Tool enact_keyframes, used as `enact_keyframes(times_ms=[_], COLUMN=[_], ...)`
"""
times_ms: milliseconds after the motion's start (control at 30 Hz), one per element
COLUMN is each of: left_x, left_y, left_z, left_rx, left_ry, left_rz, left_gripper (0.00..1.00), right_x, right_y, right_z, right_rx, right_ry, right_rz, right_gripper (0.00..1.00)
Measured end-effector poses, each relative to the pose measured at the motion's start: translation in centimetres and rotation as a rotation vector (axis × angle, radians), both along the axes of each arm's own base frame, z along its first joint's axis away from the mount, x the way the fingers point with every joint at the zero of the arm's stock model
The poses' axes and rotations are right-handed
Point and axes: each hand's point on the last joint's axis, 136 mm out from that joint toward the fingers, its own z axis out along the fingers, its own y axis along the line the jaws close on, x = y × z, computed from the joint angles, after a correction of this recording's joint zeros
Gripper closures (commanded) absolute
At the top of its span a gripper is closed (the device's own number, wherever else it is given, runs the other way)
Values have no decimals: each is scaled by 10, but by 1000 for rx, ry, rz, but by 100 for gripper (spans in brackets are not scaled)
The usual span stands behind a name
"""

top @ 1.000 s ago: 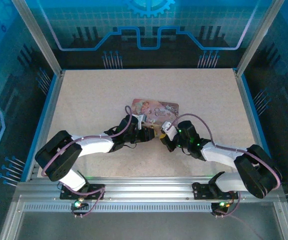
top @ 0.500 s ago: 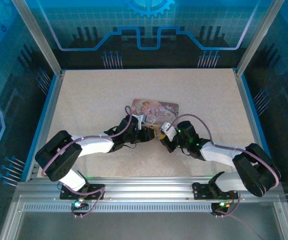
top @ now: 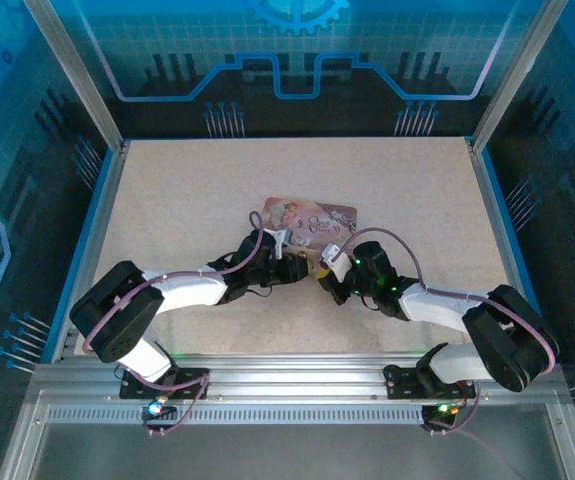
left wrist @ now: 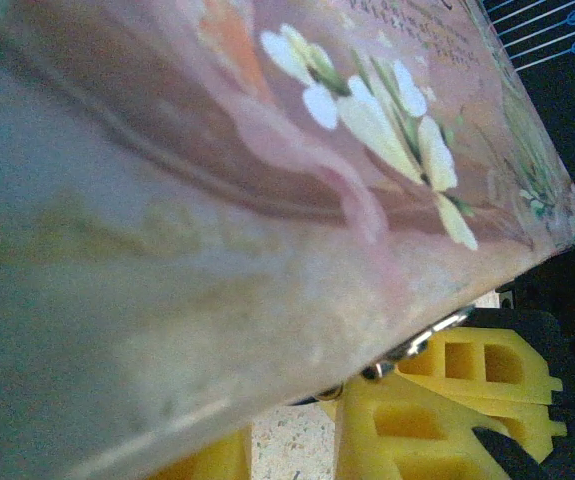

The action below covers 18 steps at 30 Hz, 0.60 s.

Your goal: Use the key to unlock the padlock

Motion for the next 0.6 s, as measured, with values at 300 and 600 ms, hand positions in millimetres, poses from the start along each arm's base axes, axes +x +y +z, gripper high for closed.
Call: enact_keyframes(times_ms=[300,600], left_x=[1,1], left_y=[1,0], left_z=[2,4], left_rx=[-4,-8], left_ry=[-4,-5], left_rz=[3,0], left_gripper=[78,78], right_x=[3,4], right_y=[0,1], right_z=[4,7], right_rx=[21,34], right_ry=[-7,-15], right_rz=[-2,3], right_gripper=[100,100])
